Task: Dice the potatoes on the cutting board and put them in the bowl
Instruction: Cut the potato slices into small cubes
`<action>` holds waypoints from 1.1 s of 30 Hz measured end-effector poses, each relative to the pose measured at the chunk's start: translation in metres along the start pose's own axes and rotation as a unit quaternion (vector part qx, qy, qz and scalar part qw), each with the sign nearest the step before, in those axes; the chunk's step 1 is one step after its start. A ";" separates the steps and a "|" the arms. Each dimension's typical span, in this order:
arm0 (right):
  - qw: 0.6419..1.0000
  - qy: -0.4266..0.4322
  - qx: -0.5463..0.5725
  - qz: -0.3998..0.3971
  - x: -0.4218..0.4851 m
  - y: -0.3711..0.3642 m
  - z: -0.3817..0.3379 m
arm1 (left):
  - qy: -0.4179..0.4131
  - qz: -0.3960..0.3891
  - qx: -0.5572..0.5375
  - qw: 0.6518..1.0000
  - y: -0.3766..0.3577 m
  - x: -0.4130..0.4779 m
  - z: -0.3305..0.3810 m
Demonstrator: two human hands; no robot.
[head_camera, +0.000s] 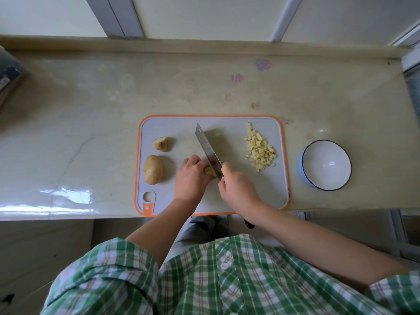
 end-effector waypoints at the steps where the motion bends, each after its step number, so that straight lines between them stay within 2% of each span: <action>1: 1.000 -0.005 -0.003 -0.002 0.000 -0.002 0.000 | 0.000 -0.002 -0.001 1.000 0.000 0.000 0.000; 5: 1.000 -0.007 -0.005 0.009 0.001 -0.004 0.000 | 0.001 -0.005 -0.002 1.000 0.000 0.000 0.000; 13: 0.997 -0.007 0.066 0.039 0.001 0.016 0.004 | -0.008 -0.001 0.011 1.000 0.002 -0.003 -0.001; 21: 1.000 0.006 0.023 0.005 -0.006 0.006 -0.005 | 0.001 0.014 0.011 1.000 0.001 -0.002 -0.004; 33: 1.000 -0.009 0.024 0.012 -0.002 -0.007 -0.005 | -0.010 0.017 -0.002 1.000 0.002 -0.002 -0.001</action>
Point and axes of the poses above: each hand's wrist, its own x-axis towards the middle knuckle, its own y-axis out of the back of the hand, z = x × y, the point moved 10 cm from there along x, towards the middle knuckle, and after that the axes turned 13 degrees about -y, right-handed, at the moved point
